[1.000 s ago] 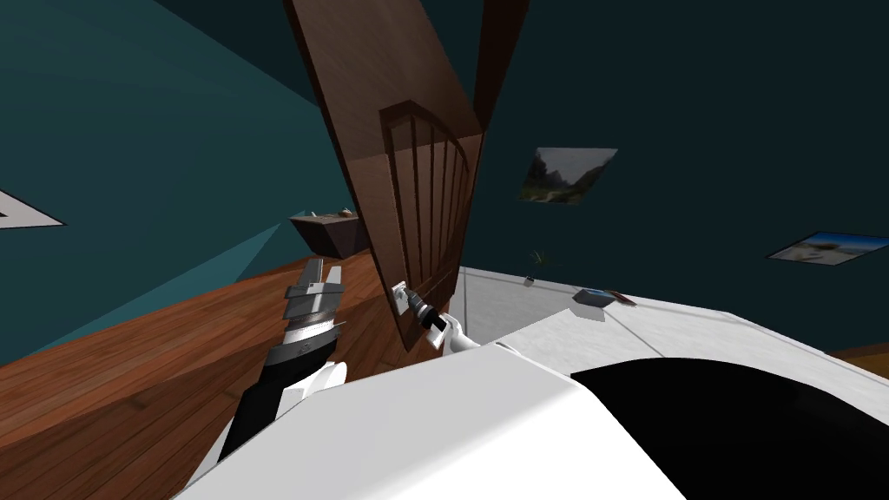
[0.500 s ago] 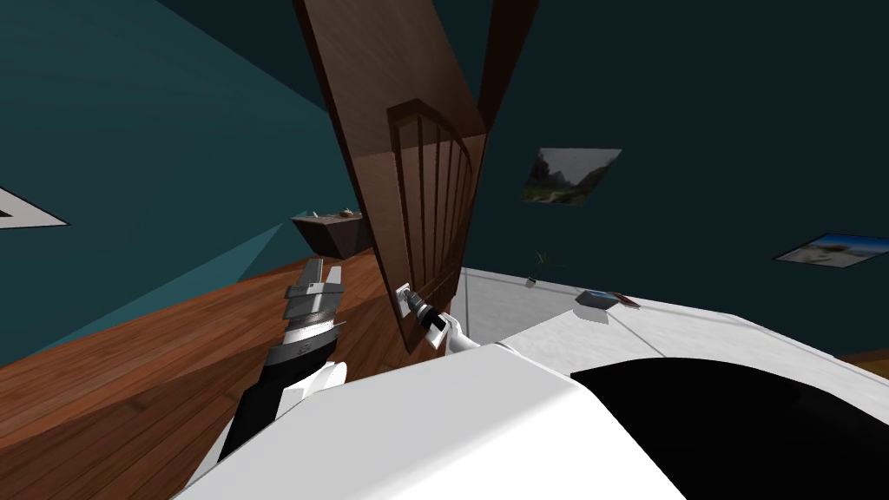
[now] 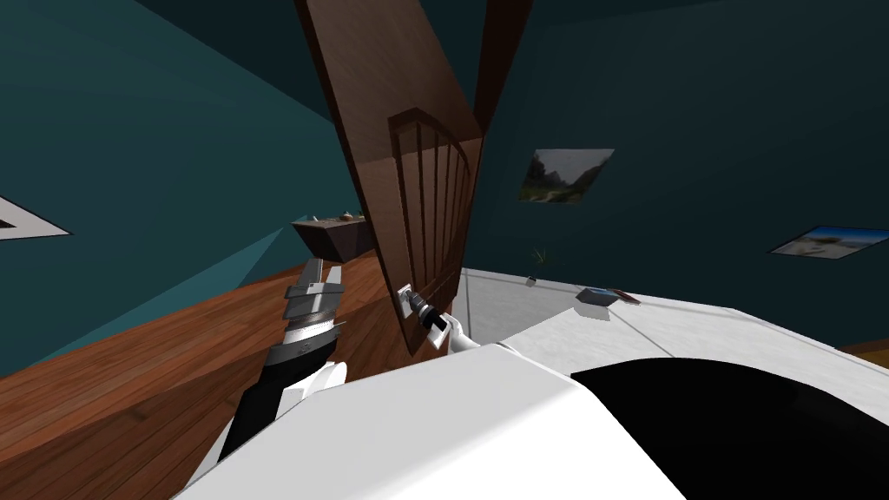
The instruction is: Push the door open
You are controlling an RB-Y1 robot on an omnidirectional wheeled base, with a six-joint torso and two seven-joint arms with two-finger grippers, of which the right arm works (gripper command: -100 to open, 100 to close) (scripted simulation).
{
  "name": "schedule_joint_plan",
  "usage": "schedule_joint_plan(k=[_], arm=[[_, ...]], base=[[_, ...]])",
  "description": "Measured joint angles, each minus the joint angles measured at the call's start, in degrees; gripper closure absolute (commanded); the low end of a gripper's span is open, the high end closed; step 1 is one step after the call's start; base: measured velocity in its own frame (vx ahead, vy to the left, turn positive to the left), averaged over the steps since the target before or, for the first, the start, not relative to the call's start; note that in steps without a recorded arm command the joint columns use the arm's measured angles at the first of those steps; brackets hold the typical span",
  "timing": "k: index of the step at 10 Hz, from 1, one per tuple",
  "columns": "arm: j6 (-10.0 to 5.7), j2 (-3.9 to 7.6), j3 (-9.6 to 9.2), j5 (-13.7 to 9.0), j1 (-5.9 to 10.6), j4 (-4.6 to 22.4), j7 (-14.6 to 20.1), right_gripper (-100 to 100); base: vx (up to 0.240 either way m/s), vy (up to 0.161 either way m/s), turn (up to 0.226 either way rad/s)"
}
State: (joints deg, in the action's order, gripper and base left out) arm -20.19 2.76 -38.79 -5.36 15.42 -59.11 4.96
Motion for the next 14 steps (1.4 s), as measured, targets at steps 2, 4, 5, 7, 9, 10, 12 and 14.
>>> schedule_joint_plan(k=[2,4,5,7,9,10,12,14], arm=[[-0.32,0.12,1.33,-0.15,0.57,0.96,-0.17,100],[-0.41,0.34,2.34,-0.21,0.62,0.92,-0.4,100],[-0.42,0.26,3.0,-0.18,0.59,1.03,-0.69,100],[-0.36,0.37,4.42,-0.27,0.75,1.46,-1.04,100],[-0.77,0.09,5.88,-0.33,1.22,2.81,-1.45,100],[-0.74,0.1,6.42,-0.33,1.12,2.58,-1.64,100],[-0.78,-0.3,7.53,-0.27,0.93,2.69,-2.27,100],[-0.65,0.28,8.95,-0.48,0.99,3.02,-2.18,100]], base=[[0.083,0.175,-0.046],[0.113,0.175,-0.047],[0.107,0.195,-0.066],[0.109,0.168,-0.057],[0.098,0.147,-0.053],[0.076,0.106,-0.028],[0.074,0.123,-0.064],[0.102,0.137,-0.071]])
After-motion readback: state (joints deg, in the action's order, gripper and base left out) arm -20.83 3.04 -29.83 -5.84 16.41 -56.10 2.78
